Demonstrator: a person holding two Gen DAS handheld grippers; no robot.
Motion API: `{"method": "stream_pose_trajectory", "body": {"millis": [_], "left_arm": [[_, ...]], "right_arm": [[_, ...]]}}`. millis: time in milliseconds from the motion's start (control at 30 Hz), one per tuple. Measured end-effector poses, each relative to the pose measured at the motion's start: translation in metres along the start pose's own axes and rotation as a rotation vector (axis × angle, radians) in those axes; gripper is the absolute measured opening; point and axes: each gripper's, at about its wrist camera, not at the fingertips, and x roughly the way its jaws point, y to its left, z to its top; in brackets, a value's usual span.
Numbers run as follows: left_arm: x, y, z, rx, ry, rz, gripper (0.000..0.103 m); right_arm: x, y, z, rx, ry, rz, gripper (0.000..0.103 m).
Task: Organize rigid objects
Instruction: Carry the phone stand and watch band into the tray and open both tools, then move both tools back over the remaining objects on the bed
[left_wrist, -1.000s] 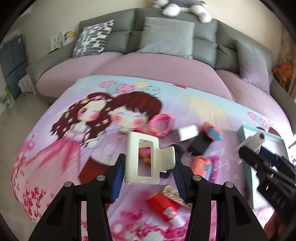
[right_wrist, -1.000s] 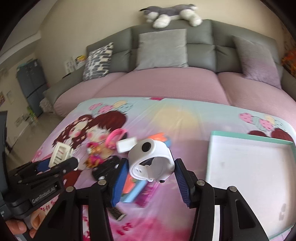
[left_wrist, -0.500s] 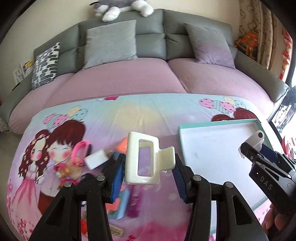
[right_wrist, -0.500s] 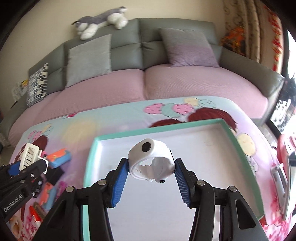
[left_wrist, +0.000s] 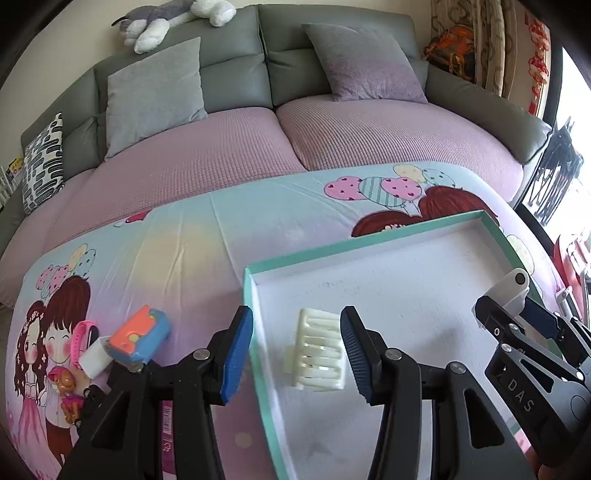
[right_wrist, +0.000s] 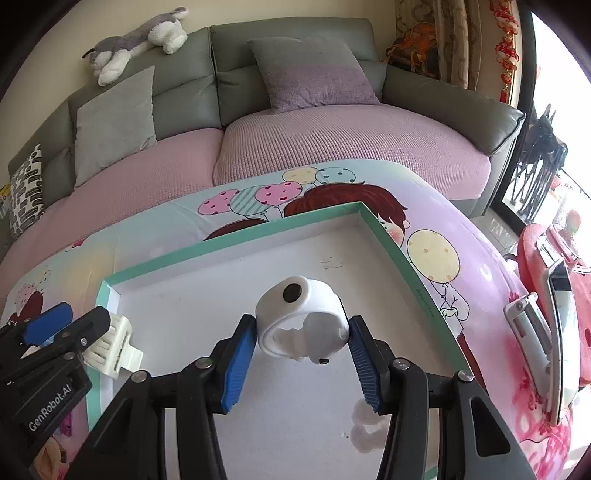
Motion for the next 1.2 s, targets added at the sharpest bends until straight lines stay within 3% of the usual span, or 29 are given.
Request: {"method": "stream_pose_trajectory", "body": {"millis": [567, 700, 867, 933, 967, 1000, 1067, 1133, 1200], "left_arm": [[-0.001, 0.028, -0.006, -0.097, 0.003, 0.032, 0.052], [-0.004, 0.034, -0.006, -0.125, 0.000, 0.043, 0.058], [-0.003, 0.038, -0.006, -0.139, -0.002, 0.056, 0.061], [-0.001, 0.041, -0.007, -0.152, 0.007, 0.067, 0.074], [0.001, 0.043, -0.008, -0.161, 0.011, 0.072, 0.088], [0.001, 0.044, -0.008, -0.170, 0.010, 0.077, 0.091], [0.001, 0.049, -0.009, -0.189, 0.003, 0.081, 0.091], [0.000, 0.053, -0.009, -0.211, -0.004, 0.085, 0.091], [0.000, 0.057, -0.010, -0.232, -0.009, 0.088, 0.094]], "right_arm": [[0.012, 0.009, -0.004, -0.032, 0.045, -0.028, 0.056], [0.014, 0.009, -0.003, -0.033, 0.050, -0.035, 0.057], [0.017, 0.011, -0.004, -0.051, 0.055, -0.049, 0.071], [0.017, 0.012, -0.004, -0.057, 0.053, -0.047, 0.081], [0.017, 0.012, -0.004, -0.059, 0.049, -0.046, 0.083], [0.016, 0.012, -0.004, -0.061, 0.045, -0.048, 0.087], [0.015, 0.013, -0.004, -0.065, 0.036, -0.051, 0.092], [0.015, 0.013, -0.005, -0.063, 0.032, -0.052, 0.103], [0.015, 0.012, -0.005, -0.058, 0.031, -0.050, 0.103]]}}
